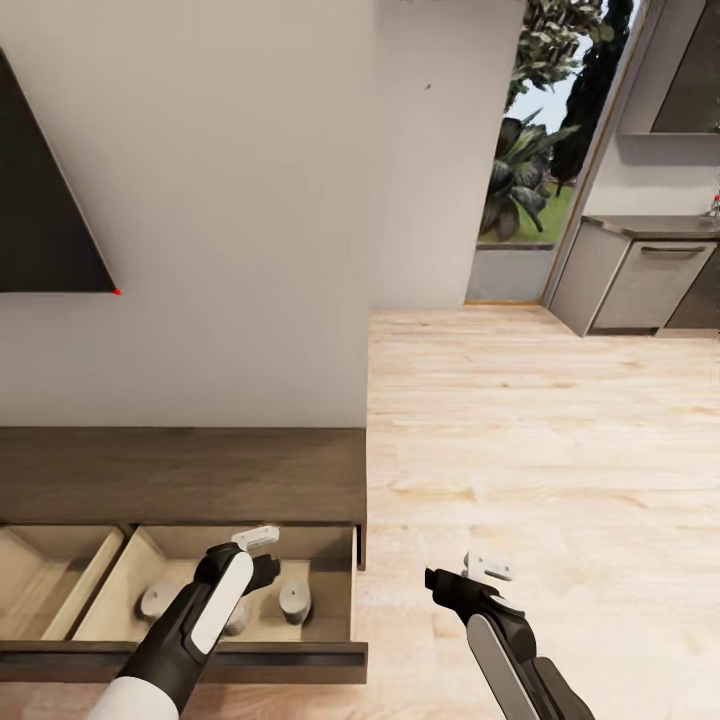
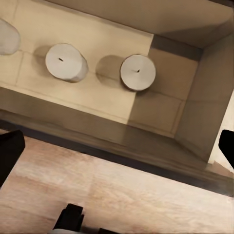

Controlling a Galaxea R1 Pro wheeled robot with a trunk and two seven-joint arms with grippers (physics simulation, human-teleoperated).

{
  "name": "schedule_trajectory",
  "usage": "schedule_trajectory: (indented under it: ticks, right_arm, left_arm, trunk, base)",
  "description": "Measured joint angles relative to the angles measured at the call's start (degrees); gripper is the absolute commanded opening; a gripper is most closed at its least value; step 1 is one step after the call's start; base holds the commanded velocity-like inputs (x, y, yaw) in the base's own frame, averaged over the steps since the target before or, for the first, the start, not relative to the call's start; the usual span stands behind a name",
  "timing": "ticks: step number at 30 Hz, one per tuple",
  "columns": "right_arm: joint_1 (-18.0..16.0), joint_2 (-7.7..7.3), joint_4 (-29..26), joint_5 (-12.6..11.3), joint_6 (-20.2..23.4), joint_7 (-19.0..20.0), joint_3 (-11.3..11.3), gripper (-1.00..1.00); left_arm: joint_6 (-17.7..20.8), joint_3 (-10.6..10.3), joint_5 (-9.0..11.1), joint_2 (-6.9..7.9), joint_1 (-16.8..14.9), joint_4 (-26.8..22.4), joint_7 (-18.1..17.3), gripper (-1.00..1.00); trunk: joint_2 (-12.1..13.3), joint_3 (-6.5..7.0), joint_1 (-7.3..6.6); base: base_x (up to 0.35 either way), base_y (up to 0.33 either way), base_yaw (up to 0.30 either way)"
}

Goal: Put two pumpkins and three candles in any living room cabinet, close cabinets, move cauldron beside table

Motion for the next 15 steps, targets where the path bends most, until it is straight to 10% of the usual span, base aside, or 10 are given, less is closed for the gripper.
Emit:
schedule_trajectory:
  ticks: [15]
  right_arm:
    - [0.0, 0.0, 0.4, -0.04, -0.1, 0.0, 0.0, 1.0]
  left_arm:
    - [0.0, 0.38, 0.04, 0.1, -0.01, -0.02, 0.0, 1.0]
  trunk:
    - [6.02, 2.69, -3.3]
  base:
    - [-0.319, 0.0, 0.0]
